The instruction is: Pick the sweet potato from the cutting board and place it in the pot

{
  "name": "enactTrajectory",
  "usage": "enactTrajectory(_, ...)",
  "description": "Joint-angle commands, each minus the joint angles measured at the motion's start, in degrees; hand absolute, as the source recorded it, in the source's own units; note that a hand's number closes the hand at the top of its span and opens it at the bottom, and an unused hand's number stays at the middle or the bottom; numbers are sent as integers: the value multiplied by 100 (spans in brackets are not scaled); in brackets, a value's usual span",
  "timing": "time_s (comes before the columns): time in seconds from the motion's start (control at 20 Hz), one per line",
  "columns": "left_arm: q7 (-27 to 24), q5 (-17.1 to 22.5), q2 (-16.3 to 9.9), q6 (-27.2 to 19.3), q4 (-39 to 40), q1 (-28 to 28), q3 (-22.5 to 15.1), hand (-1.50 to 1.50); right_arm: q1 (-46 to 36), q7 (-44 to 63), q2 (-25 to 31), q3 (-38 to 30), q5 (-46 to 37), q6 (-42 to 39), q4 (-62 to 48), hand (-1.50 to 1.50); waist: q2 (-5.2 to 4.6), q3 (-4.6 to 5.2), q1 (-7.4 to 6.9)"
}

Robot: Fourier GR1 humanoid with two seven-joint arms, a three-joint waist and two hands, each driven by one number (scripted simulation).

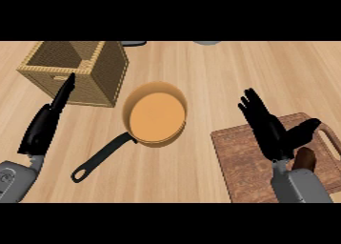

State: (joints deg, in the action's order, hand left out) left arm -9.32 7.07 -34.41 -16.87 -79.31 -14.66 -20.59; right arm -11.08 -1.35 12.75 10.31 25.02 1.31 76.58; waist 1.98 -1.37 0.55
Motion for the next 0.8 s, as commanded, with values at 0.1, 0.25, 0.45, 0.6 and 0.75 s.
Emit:
enactTrajectory(0.1, 497, 427, 460, 236, 44, 255, -183, 0, -32, 766, 825, 58, -1321, 1310, -282, 150, -194, 177, 13)
enactTrajectory(0.25, 832, 901, 800, 477, 195, 574, -308, 0, 387, 1219, 1687, 198, -2361, 1944, -866, 150, -298, 260, 132)
enactTrajectory(0.45, 939, 1086, 903, 579, 301, 829, -361, 0, 196, 487, 2666, -38, -3955, 3474, -742, -150, -154, 276, 272)
enactTrajectory(0.6, 1095, 1240, 1013, 600, 272, 815, -322, 0, 356, 201, 2161, 139, -4658, 4746, -145, -150, -95, 184, 288)
enactTrajectory(0.75, 1148, 1406, 951, 830, 250, 880, -279, 0, 491, 1030, 1807, 696, -5682, 5362, 249, -150, -115, 195, 156)
